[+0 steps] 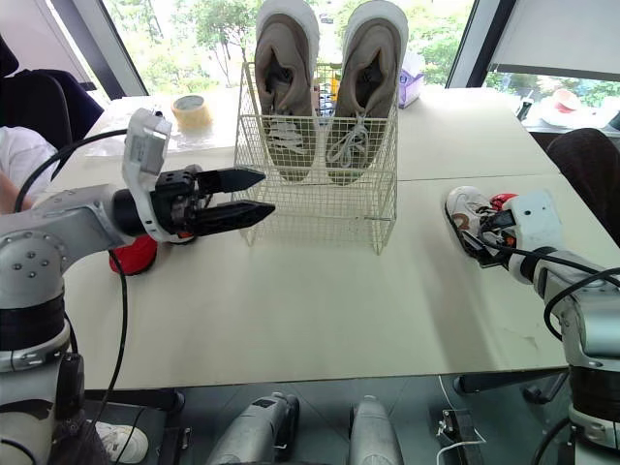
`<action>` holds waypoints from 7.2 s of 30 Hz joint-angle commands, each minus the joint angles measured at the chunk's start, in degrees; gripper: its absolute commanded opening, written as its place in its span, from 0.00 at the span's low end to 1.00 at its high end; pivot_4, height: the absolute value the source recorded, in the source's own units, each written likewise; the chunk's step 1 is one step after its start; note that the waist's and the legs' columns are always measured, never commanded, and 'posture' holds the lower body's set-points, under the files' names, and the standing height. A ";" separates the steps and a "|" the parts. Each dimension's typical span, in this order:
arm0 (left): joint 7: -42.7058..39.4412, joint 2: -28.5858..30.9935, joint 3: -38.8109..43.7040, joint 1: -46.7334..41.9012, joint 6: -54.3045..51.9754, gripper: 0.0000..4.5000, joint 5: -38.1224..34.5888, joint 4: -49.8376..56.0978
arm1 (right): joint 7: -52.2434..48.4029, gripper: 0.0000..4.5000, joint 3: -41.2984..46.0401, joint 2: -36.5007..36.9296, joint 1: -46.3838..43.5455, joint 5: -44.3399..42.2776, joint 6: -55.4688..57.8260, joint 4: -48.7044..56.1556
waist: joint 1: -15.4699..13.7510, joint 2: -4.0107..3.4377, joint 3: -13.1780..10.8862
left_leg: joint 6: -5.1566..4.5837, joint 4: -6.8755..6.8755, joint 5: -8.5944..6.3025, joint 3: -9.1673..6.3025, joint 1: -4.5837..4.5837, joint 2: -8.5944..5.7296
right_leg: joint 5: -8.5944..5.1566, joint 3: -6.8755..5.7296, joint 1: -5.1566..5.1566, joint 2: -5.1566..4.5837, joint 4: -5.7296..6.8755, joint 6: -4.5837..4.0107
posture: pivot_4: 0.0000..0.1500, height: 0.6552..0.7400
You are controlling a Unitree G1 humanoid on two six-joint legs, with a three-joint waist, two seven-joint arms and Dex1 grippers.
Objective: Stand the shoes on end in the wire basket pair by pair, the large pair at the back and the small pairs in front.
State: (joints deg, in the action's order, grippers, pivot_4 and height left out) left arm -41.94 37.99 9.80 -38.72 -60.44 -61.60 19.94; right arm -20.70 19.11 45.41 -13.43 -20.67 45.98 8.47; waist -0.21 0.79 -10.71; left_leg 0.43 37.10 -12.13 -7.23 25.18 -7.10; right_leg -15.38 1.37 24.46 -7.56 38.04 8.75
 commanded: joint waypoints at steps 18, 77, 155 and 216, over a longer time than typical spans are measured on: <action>-2.41 0.67 -2.48 -2.07 3.83 1.00 5.58 -1.63 | -2.67 0.13 0.32 -3.37 -3.21 0.42 -4.38 -6.10 | -0.01 -0.01 0.00 | -0.01 -0.04 -0.01 0.00 -0.14 0.00 | 0.00 0.00 -0.15 0.00 -0.04 -0.01 | 1.00 1.00; -0.86 -8.99 12.01 -17.92 -7.85 0.05 -2.75 -26.76 | -2.94 1.00 3.35 -3.56 -16.62 -58.14 4.75 20.72 | 1.05 -0.07 -0.06 | -0.04 -0.08 -0.03 -0.21 -0.09 0.02 | 0.00 -0.08 -0.13 -0.06 -0.12 -0.01 | 1.00 1.00; 5.54 -0.55 2.65 -3.61 2.76 1.00 10.71 -7.89 | -38.15 0.99 -12.19 -1.54 -33.17 -0.06 -32.25 -15.89 | 1.02 -0.10 -0.07 | 0.04 -0.13 -0.01 -0.05 -0.05 0.00 | 0.00 -0.03 0.00 0.00 -0.14 -0.01 | 1.00 1.00; 27.82 -36.47 -2.57 -15.06 81.39 0.06 48.24 -36.41 | -25.25 1.00 -6.91 6.38 -36.65 -29.30 1.15 18.28 | -0.65 0.28 -0.23 | -0.07 0.08 -0.05 -0.02 0.22 -0.05 | 0.23 -0.20 -0.04 -0.10 -0.49 0.13 | 1.00 1.00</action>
State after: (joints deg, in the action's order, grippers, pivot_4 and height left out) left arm -13.44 2.01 9.14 -52.96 16.54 -14.40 -17.36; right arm -46.44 10.98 51.02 -48.61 -49.70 47.59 25.64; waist -0.86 1.07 -10.94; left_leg 0.35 37.18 -12.18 -7.24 25.44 -7.15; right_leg -15.14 1.16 24.42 -7.65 37.51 8.90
